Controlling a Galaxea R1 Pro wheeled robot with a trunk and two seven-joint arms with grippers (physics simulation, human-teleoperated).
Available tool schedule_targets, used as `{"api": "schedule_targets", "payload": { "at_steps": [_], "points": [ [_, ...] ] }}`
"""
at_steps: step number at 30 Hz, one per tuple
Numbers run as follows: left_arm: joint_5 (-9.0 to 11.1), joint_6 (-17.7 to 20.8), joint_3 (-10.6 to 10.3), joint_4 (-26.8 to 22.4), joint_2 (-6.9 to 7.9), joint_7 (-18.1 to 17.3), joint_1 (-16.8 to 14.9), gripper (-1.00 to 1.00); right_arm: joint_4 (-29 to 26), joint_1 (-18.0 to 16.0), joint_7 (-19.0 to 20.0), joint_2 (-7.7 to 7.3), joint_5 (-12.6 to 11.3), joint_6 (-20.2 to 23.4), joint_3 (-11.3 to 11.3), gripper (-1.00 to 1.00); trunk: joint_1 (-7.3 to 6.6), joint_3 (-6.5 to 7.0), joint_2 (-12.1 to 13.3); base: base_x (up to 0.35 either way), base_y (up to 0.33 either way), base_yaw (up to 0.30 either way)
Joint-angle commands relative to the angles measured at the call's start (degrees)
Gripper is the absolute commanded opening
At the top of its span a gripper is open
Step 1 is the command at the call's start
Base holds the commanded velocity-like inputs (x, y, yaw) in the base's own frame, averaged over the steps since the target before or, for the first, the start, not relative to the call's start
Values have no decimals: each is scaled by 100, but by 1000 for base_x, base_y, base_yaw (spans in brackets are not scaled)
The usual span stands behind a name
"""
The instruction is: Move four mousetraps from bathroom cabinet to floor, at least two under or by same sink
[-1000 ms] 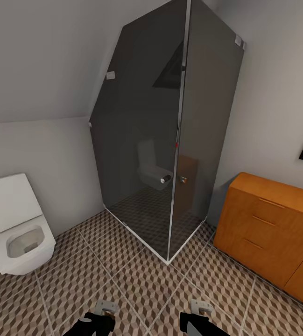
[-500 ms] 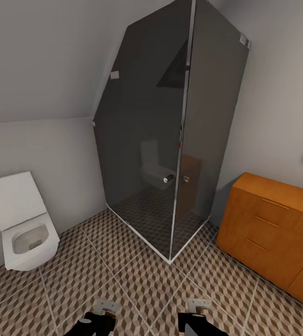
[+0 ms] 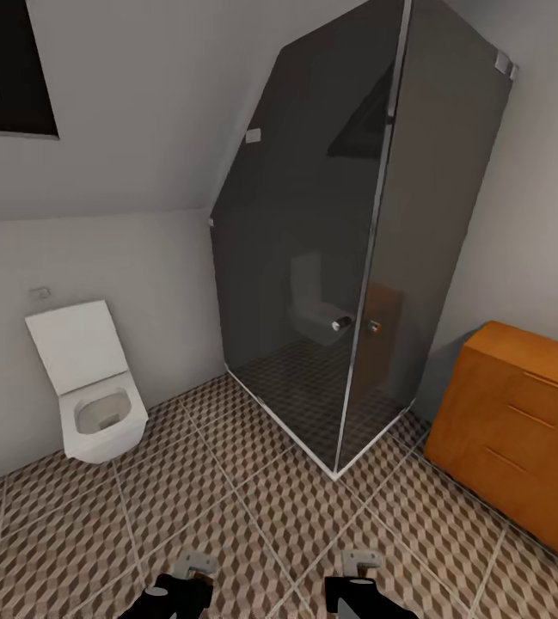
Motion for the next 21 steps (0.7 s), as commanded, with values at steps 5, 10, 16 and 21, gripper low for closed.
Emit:
{"api": "schedule_targets", "payload": {
  "at_steps": [5,10,16,21],
  "points": [
    [49,-78,-49,-8,3,39,-4,-100,-11,-2,-37,-7,-35,32,57,-100,2,-35,-10,-24,0,246],
    [49,-128,-49,-7,3,39,-4,-100,-18,-2,-37,-4,-33,26,64,-100,2,-59,-10,-5,0,245],
    [49,-142,-53,-7,3,37,-1,-100,-392,-2,-54,-1,-31,54,74,-100,2,-86,-10,-1,0,163],
    [46,-145,-54,-8,3,41,1,-100,-876,-2,-76,-11,-31,221,80,-100,2,-101,-10,0,0,29]
  ]
}}
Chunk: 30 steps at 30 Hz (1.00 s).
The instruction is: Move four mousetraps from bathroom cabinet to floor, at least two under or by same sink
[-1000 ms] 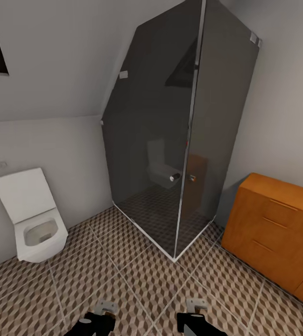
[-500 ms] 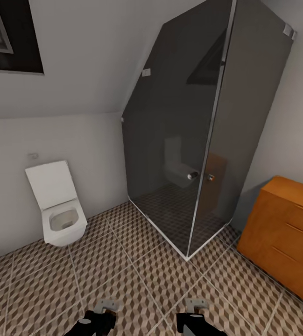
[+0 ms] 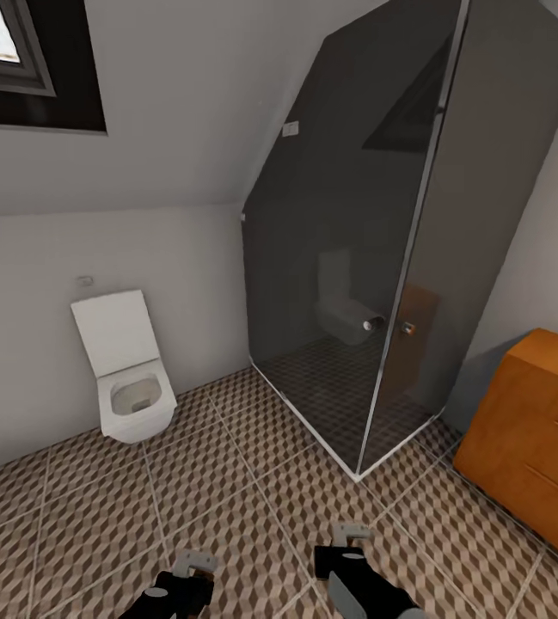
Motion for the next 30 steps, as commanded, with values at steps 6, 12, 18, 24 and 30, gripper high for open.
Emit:
{"api": "schedule_targets", "payload": {
  "at_steps": [6,12,18,24,30],
  "points": [
    [50,32,-48,-12,4,36,-3,-100,-211,-4,-40,1,-33,103,164,-100,2,-27,-10,0,0,6],
    [51,31,-49,-12,4,36,-2,-100,-262,-4,-39,2,-38,112,235,-100,2,-41,-10,0,0,45],
    [46,31,-48,-12,4,36,-2,-100,-269,-4,-39,3,-39,113,250,-100,2,-45,-10,-57,0,201],
    [43,31,-49,-12,4,36,-3,-100,-266,-4,-34,6,-39,114,265,-100,2,-46,-10,-170,41,259],
    [42,31,-49,-12,4,36,-4,-100,-253,-4,-28,3,-42,114,308,-100,2,-42,-10,-225,90,275]
  ]
}}
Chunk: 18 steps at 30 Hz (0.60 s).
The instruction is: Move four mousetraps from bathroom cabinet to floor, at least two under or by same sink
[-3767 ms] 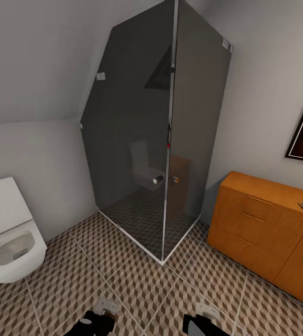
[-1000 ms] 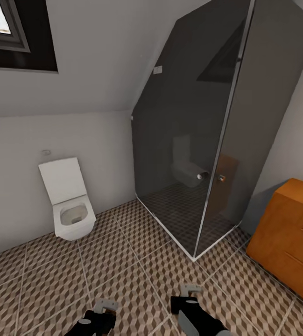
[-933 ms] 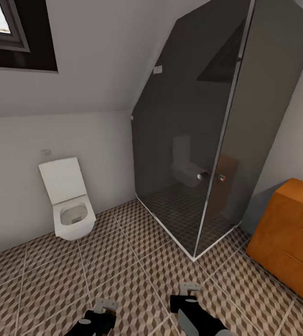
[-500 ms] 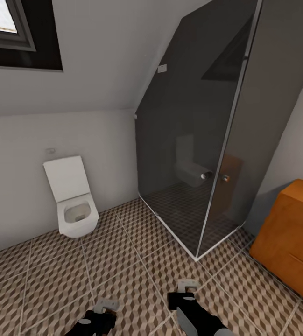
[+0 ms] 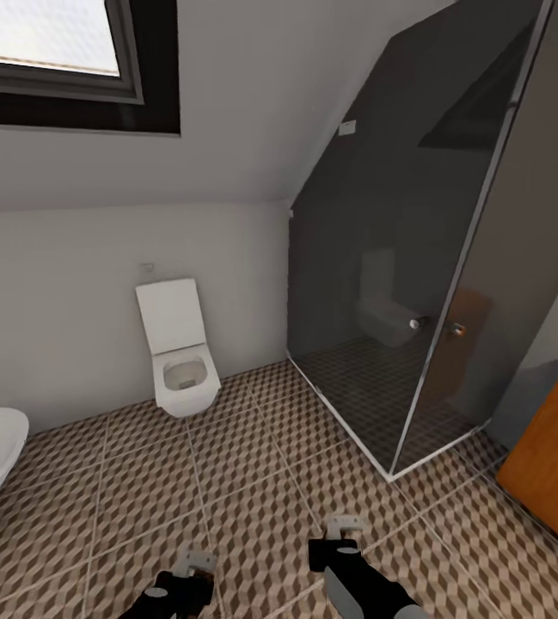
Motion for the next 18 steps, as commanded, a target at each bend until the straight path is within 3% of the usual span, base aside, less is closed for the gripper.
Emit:
{"api": "schedule_targets", "payload": {
  "at_steps": [1,10,18],
  "points": [
    [48,31,-48,-10,3,35,-2,-100,-3,-4,-45,-5,-34,33,55,-100,0,-8,-10,-209,71,276],
    [47,31,-47,-10,3,28,-1,-100,29,-4,-47,1,-42,27,66,-100,0,29,-10,-97,30,270],
    [51,31,-42,-10,3,27,0,-100,53,1,-50,3,-46,20,66,-100,0,69,-10,112,144,266]
  ]
}}
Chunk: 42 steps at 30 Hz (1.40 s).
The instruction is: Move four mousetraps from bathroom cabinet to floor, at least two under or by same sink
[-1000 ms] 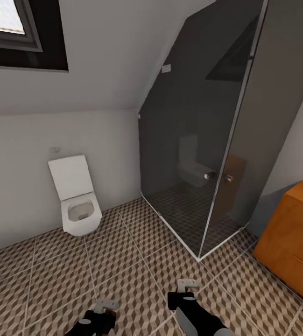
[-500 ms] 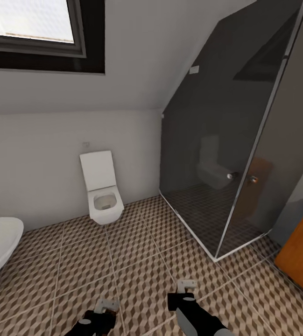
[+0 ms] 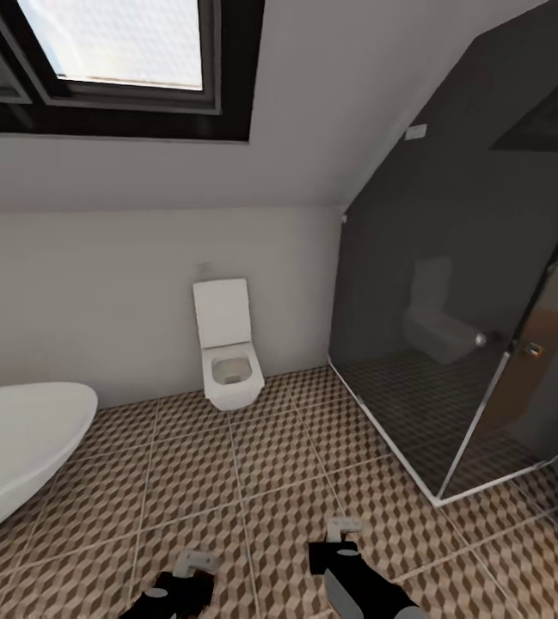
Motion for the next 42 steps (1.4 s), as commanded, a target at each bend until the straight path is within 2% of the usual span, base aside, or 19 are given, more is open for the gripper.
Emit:
{"api": "schedule_targets", "payload": {
  "at_steps": [1,9,33,42],
  "points": [
    [49,31,-47,-9,3,35,-4,-100,-13,-1,-46,-5,-31,34,49,-100,3,-5,-8,98,100,264],
    [53,31,-45,-9,3,34,-5,-100,-2,9,-46,-5,-38,20,49,-100,3,34,-8,31,97,263],
    [45,31,-52,-6,3,34,-4,-100,0,19,-39,4,-40,0,56,-100,3,154,-8,1,249,263],
    [45,31,-52,-2,3,34,-3,-100,7,25,-37,6,-40,-1,57,-100,3,199,-8,0,136,263]
  ]
}}
